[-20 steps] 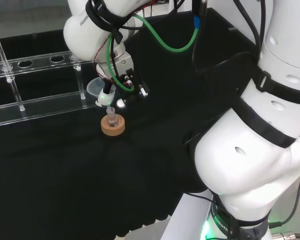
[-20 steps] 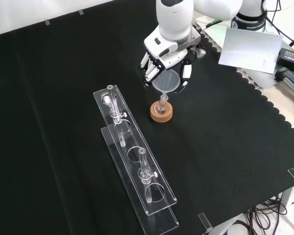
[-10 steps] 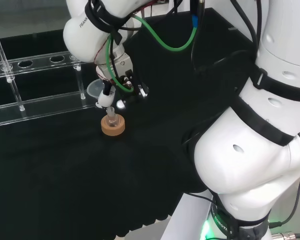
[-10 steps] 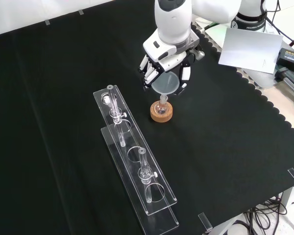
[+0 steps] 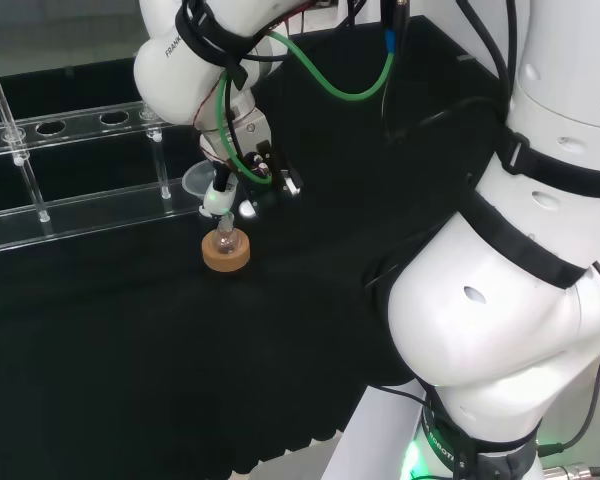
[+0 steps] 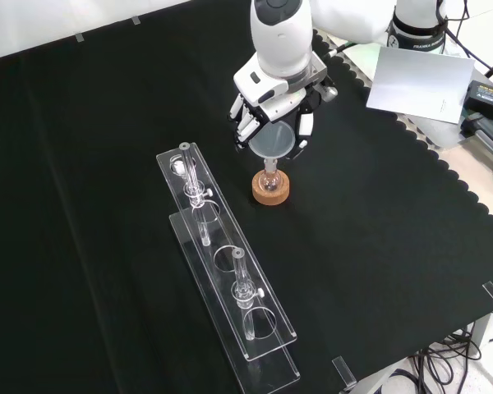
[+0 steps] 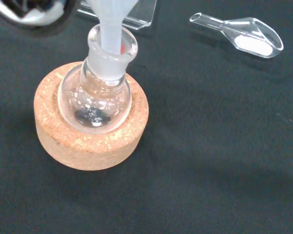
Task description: Place the funnel on the round-bottom flask.
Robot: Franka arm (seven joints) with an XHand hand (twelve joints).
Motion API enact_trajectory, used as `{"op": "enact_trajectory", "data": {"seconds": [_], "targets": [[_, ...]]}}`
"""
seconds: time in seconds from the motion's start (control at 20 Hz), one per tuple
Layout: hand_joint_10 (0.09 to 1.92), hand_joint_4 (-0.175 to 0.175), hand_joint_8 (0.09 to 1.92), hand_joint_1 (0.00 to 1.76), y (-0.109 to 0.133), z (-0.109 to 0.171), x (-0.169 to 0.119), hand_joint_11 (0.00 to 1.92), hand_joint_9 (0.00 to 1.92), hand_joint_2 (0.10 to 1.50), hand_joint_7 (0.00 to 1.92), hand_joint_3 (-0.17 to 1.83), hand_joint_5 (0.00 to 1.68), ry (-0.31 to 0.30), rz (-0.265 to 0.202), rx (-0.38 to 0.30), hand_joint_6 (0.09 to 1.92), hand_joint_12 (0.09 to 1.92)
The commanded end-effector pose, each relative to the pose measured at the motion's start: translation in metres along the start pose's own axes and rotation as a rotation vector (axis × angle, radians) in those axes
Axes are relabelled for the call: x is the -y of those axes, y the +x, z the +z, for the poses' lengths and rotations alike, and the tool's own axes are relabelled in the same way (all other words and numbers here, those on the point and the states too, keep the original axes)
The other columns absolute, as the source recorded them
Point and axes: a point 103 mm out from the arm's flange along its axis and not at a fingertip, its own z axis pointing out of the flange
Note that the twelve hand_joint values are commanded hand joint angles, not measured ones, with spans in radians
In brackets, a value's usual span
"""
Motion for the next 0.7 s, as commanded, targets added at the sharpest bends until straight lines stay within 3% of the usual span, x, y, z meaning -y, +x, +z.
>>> {"op": "enact_trajectory", "data": {"seconds": [0.05, 0.7], "targets": [[0.37, -0.08, 0.77, 0.87, -0.0014, 0.0026, -0.0011, 0.84, 1.23, 0.75, 0.94, 0.64, 0.86, 0.001, -0.001, -0.008, 0.77, 1.09], [0.37, -0.082, 0.78, 0.86, 0.0047, 0.0008, -0.0005, 0.84, 1.22, 0.75, 0.93, 0.64, 0.85, -0.007, -0.018, 0.003, 0.77, 1.1]]}}
